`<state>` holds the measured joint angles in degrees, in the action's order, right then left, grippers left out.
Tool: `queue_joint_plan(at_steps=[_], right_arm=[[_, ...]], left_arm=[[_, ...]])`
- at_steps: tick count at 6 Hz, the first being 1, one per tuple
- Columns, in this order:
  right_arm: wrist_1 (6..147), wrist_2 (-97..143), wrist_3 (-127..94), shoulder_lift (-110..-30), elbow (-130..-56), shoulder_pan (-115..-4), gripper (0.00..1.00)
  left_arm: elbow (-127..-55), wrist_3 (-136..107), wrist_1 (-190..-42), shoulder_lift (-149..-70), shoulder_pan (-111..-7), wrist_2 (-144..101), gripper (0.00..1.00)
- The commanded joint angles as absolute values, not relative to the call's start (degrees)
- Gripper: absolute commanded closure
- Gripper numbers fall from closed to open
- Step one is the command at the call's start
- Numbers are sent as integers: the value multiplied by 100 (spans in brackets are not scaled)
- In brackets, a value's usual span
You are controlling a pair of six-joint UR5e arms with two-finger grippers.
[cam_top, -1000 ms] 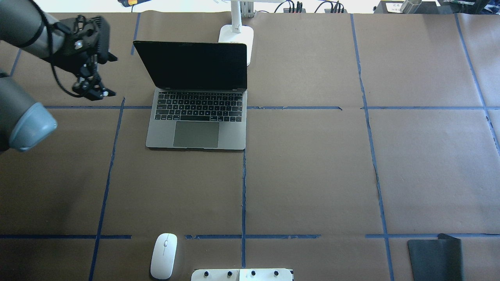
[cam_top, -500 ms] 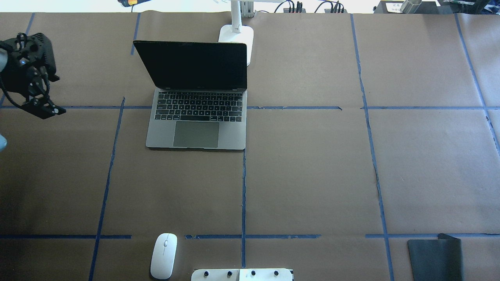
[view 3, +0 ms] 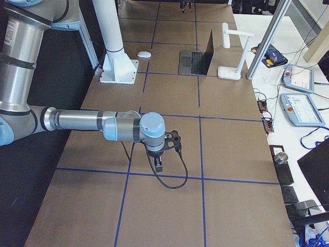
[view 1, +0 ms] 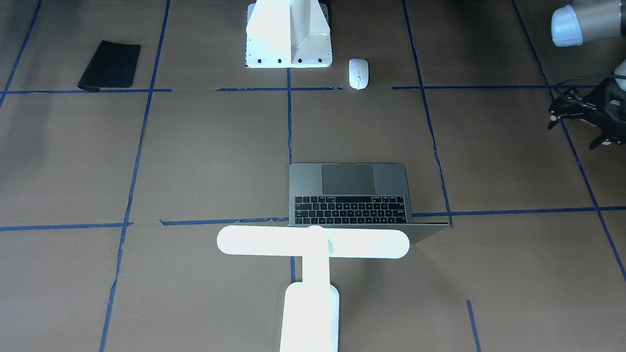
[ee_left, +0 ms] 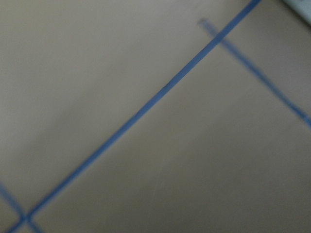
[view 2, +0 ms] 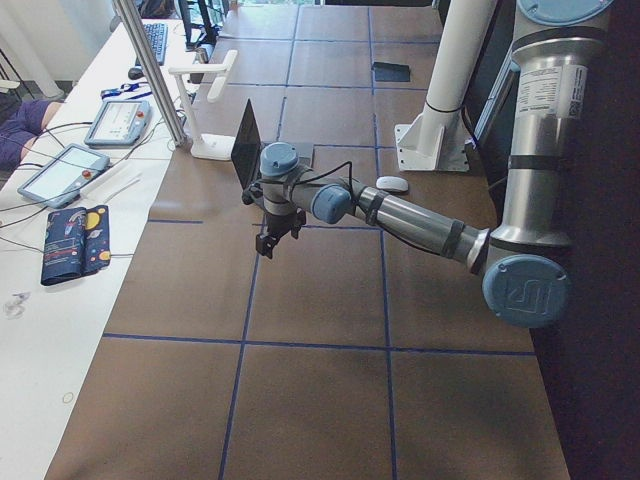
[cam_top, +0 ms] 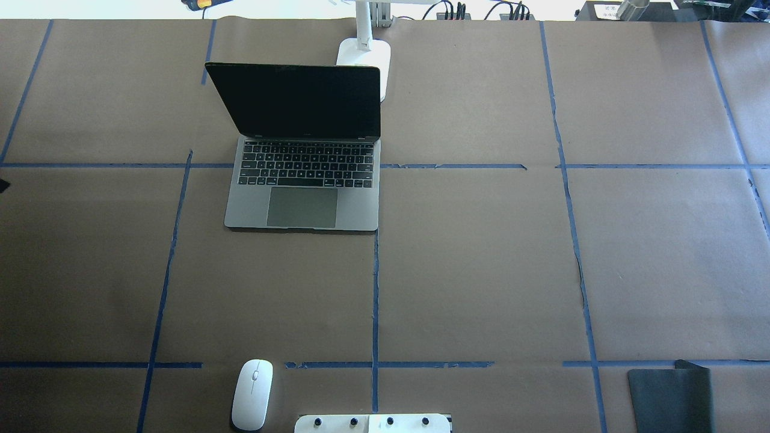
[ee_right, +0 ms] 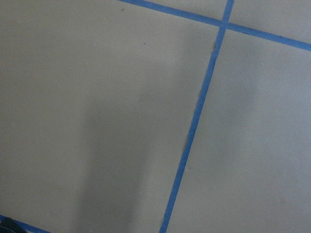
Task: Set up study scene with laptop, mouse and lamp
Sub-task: 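Release the laptop and raise the left gripper away, then lower the right gripper onto the black mouse pad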
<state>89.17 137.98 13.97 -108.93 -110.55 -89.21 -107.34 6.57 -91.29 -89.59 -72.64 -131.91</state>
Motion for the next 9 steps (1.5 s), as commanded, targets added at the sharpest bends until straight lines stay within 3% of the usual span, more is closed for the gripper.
queue_joint_plan(at_steps=[1, 2, 5, 7, 9], right_arm=[[8869, 13974, 762, -10898, -11205, -8677, 0], [8485, 13975, -480, -10898, -11397, -8127, 0], [5177, 13021, -5066, -11223, -11373, -5782, 0], [3804, 12021, -6715, -11669, -11373, -4420, 0], [3358, 10537, -7660, -12135, -11382, -2690, 0]], left_arm=[[-10541, 502, -8438, -8799, -8074, -13807, 0], [-10599, -47, -8438, -8815, -8295, -13834, 0], [-10512, -132, -8490, -8877, -8279, -13808, 0], [-10555, -149, -8481, -8860, -8279, -13825, 0], [-10590, -149, -8481, -8842, -8279, -13825, 0]])
